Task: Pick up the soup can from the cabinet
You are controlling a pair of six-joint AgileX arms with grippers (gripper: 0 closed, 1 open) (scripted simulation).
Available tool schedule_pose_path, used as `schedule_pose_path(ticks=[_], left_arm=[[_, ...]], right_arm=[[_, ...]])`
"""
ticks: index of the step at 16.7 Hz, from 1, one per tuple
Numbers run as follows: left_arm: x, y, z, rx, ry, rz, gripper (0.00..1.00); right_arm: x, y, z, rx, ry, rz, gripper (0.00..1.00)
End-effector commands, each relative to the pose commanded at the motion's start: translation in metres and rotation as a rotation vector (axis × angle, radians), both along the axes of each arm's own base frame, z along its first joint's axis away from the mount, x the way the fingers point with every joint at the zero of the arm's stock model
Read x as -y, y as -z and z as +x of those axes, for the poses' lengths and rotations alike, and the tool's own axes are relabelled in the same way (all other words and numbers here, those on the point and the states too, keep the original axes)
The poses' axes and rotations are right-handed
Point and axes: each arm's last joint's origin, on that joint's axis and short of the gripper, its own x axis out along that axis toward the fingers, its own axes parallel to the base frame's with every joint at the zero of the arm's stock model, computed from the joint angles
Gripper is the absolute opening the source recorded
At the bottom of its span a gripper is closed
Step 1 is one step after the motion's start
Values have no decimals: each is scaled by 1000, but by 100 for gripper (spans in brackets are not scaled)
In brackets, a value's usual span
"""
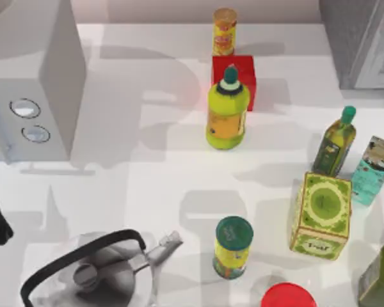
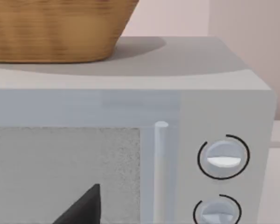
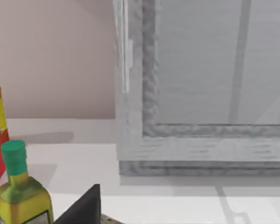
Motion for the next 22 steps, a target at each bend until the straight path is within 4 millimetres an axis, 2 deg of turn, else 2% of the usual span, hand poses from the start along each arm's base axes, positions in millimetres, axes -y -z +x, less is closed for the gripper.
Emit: schedule_pose_path(ticks=[4, 7, 9, 13, 18, 22], left_arm=[[0, 0, 0, 0, 0, 0, 100], [0, 0, 0, 0, 0, 0, 100], [0, 0, 0, 0, 0, 0, 100], [0, 0, 0, 0, 0, 0, 100], [0, 0, 0, 0, 0, 0, 100], [0, 0, 0, 0, 0, 0, 100]], right_arm=[[0, -8, 0, -9, -1, 0, 100], [-2, -39, 2, -29, -1, 0, 100], [-4, -73, 6, -35, -1, -1, 100], [-9, -161, 25, -32, 1, -3, 100], [-22, -265, 74, -20, 3, -4, 100], [-36, -321, 116, -7, 3, -3, 100]])
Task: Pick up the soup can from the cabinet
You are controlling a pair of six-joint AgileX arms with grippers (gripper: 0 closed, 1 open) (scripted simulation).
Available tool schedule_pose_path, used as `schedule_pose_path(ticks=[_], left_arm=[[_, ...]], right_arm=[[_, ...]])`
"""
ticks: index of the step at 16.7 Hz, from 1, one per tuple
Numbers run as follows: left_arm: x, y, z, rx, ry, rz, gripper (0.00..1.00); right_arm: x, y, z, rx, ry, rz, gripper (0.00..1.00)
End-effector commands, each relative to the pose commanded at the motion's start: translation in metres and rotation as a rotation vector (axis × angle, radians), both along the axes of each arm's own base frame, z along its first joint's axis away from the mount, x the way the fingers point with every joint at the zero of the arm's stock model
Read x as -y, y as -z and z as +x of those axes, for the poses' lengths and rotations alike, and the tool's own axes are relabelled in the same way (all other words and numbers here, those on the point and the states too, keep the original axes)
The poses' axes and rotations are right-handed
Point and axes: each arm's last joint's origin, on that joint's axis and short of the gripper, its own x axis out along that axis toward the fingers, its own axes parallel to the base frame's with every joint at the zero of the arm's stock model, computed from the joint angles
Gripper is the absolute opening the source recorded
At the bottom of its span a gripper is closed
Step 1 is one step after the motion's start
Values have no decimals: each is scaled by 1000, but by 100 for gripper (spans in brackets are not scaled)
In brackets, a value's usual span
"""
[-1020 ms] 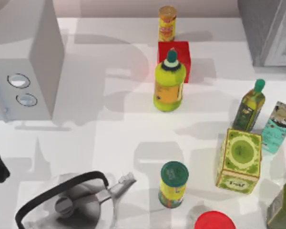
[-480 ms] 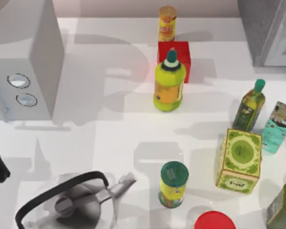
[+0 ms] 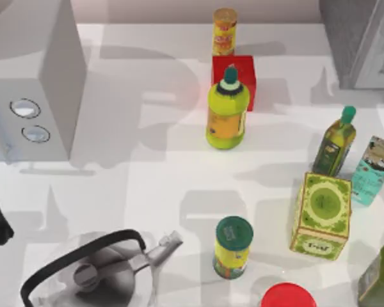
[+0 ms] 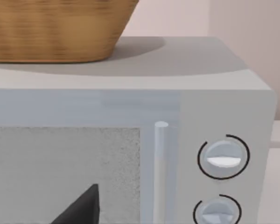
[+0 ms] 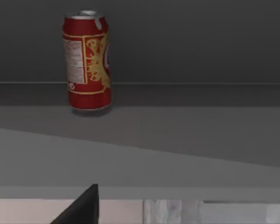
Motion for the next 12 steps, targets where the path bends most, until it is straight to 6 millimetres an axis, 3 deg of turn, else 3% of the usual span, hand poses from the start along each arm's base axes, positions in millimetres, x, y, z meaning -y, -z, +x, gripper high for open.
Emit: schedule_pose_path(ticks=[5, 12], left_arm=[[0, 0, 0, 0, 0, 0, 100], [0, 0, 0, 0, 0, 0, 100]], right_arm=[[-12, -28, 32, 7, -2, 2, 100], [-13, -30, 34, 11, 0, 3, 100]])
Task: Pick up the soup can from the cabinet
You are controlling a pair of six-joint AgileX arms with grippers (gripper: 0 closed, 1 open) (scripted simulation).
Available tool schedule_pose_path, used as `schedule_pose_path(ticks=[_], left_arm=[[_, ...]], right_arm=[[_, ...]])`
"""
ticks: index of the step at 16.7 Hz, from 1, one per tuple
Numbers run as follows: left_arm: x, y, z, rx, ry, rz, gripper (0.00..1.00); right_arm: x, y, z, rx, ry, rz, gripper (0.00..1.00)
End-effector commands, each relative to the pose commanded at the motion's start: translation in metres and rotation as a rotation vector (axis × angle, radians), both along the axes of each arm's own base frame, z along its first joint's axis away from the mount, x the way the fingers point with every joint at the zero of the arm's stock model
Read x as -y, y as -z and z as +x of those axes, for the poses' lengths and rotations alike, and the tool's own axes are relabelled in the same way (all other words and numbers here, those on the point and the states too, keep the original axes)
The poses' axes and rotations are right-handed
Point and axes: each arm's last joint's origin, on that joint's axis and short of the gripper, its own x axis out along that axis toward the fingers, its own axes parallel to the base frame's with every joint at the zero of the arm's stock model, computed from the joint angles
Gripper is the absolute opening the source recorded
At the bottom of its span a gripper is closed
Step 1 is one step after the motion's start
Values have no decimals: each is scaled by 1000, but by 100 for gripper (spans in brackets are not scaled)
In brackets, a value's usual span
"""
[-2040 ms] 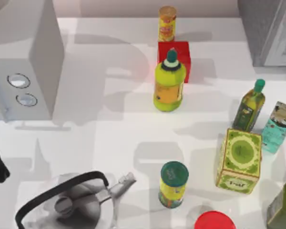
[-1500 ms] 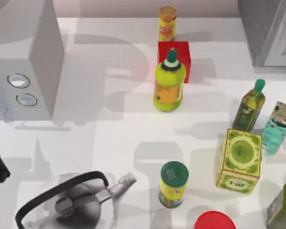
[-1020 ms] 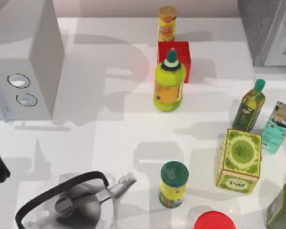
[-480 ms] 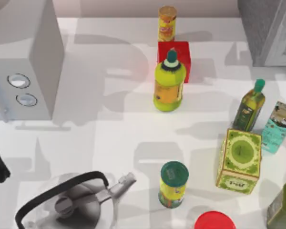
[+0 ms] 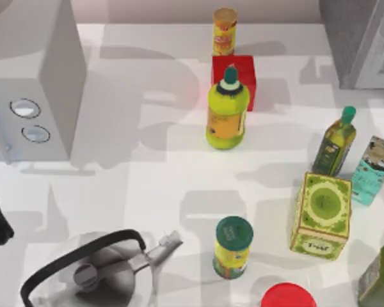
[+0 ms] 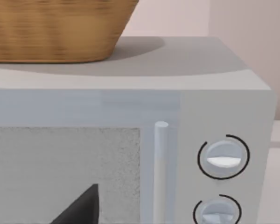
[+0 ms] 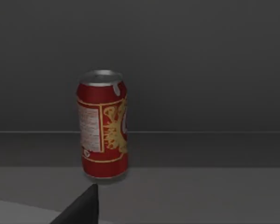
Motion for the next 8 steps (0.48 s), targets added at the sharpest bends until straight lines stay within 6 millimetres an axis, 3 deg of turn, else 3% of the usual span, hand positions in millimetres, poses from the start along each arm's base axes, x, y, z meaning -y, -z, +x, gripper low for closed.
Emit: schedule_pose_path(ticks=[2, 6, 8], left_arm=[[0, 0, 0, 0, 0, 0, 100], [0, 0, 0, 0, 0, 0, 100], [0, 0, 0, 0, 0, 0, 100]], right_arm=[[-8, 1, 12, 9, -1, 2, 100], [-43, 22, 63, -3, 7, -4, 100], [-55, 27, 74, 6, 9, -3, 100]])
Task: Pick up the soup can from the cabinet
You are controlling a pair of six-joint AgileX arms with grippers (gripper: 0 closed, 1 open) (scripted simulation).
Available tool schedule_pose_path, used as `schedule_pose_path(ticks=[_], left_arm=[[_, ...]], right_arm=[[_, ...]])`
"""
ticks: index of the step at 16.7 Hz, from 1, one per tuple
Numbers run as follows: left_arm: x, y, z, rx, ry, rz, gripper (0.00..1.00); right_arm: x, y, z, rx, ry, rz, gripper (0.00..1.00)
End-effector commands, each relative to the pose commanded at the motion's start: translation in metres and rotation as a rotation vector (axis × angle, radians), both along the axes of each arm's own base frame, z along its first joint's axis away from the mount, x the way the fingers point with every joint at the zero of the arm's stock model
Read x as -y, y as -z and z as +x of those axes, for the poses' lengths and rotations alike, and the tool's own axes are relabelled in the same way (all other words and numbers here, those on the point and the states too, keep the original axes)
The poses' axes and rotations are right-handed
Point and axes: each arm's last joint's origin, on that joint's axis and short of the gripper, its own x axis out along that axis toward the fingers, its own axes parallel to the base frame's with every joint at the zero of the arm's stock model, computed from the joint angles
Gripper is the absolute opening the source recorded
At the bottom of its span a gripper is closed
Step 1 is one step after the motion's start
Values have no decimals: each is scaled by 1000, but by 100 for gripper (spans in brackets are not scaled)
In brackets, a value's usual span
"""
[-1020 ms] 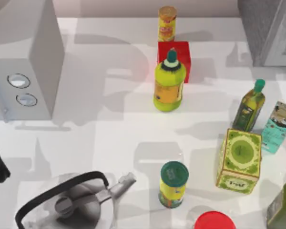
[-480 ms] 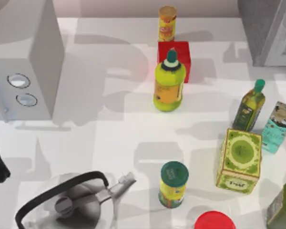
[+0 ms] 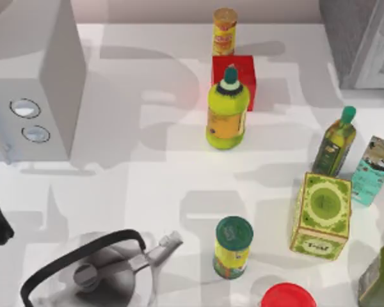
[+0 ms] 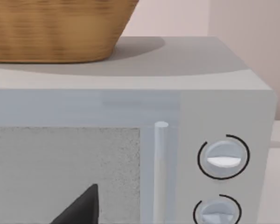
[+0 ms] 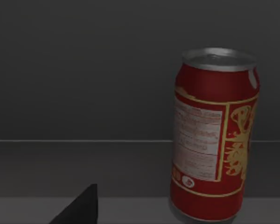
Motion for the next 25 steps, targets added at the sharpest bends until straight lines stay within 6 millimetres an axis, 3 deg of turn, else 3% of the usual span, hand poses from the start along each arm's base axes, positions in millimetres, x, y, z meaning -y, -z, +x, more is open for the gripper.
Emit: schedule_pose_path(ticks=[6, 15, 20, 25], left_arm=[[0, 0, 0, 0, 0, 0, 100], [0, 0, 0, 0, 0, 0, 100], [0, 0, 0, 0, 0, 0, 100], [0, 0, 0, 0, 0, 0, 100]], right_arm=[[0, 1, 4, -2, 1, 0, 100], [-1, 0, 58, 1, 1, 0, 100], [-1, 0, 61, 1, 1, 0, 100], [-1, 0, 61, 1, 1, 0, 62]])
